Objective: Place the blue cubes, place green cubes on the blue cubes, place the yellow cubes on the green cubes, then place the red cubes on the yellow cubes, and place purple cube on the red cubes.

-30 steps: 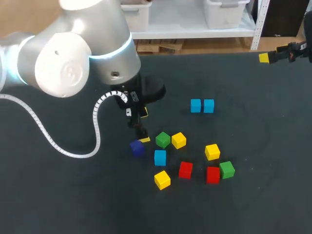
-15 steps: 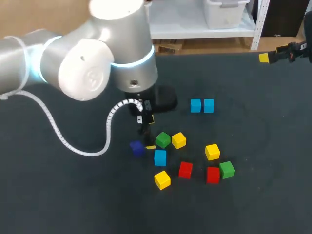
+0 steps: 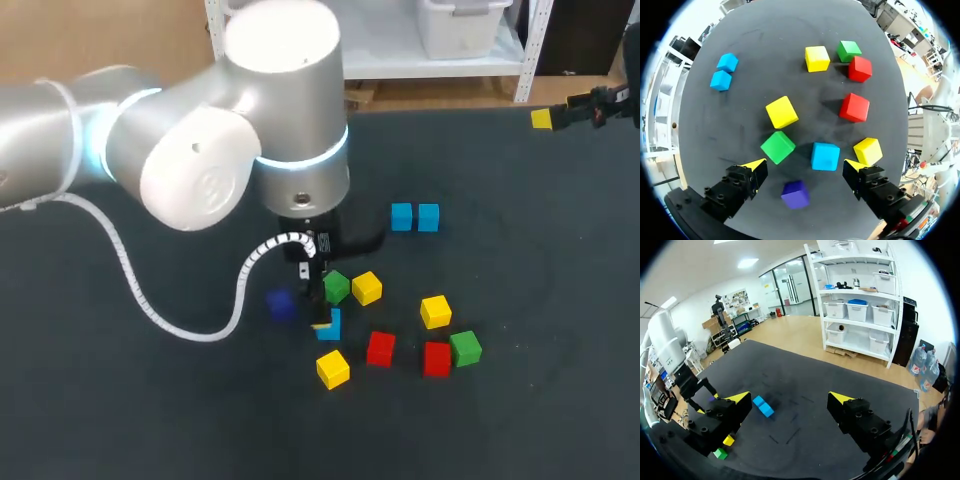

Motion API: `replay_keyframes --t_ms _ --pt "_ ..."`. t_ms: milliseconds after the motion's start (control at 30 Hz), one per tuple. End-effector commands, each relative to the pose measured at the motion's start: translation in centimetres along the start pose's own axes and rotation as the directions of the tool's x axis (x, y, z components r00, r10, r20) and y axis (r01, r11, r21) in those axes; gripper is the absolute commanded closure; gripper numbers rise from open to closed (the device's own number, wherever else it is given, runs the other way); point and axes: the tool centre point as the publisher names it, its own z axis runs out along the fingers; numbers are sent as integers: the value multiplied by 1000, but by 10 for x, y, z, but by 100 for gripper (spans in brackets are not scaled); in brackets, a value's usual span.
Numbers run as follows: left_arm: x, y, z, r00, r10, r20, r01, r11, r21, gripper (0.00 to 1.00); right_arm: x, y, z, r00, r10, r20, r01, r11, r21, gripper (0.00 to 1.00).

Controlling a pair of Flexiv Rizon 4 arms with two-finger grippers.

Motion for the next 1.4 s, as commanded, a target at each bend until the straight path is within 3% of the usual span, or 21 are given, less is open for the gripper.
replay_keyframes --t_ms 33,333,500,533,567,600,633,667,700,733,767,867,1100,1233,1333,1400 --pt "7 -8 5 1000 6 22 -6 1000 -7 0 0 -1 0 1000 -1 3 1 1000 -3 0" --pt "2 -10 13 1000 26 9 -26 1000 0 0 0 -1 0 1000 -1 3 1 1000 -3 0" --pt "0 -9 15 999 43 2 -43 999 -4 5 0 -1 0 1000 -1 3 1 1000 -3 0" --pt "-1 -8 15 999 44 0 -44 999 -4 10 0 -1 0 1000 -1 3 1 1000 -3 0" --pt "-1 -8 16 999 43 -1 -43 999 -3 23 0 -1 0 1000 -1 3 1 1000 -3 0" --pt "-1 -8 16 999 40 0 -40 999 -5 52 0 -1 0 1000 -1 3 1 1000 -3 0" --pt "-1 -8 16 999 39 0 -39 999 -6 63 0 -1 0 1000 -1 3 1 1000 -3 0" --pt "-1 -9 17 999 39 -1 -39 999 -6 63 0 -1 0 1000 -1 3 1 1000 -3 0" --pt "-1 -9 17 999 39 -2 -39 999 -7 58 0 -1 0 1000 -1 3 1 1000 -3 0" --pt "-2 -10 16 999 40 -3 -40 999 -8 46 0 -1 0 1000 -1 3 1 1000 -3 0" --pt "-2 -11 16 999 41 -5 -41 999 -10 44 0 -1 0 1000 -1 3 1 1000 -3 0" --pt "-3 -13 15 999 44 -6 -44 999 -13 54 0 -1 0 1000 -1 3 1 1000 -3 0" --pt "-6 -15 21 998 64 -8 -64 998 0 55 0 -1 0 1000 -1 3 1 1000 -3 0" --pt "-4 -14 20 998 57 -8 -57 998 1 71 0 -1 0 1000 -1 3 1 1000 -3 0" --pt "-2 -14 19 999 53 -13 -53 999 -1 100 0 -1 0 1000 -1 3 1 1000 -3 0" --pt "-1 -15 18 999 49 -17 -49 999 -2 100 0 -1 0 1000 -1 3 1 1000 -3 0"
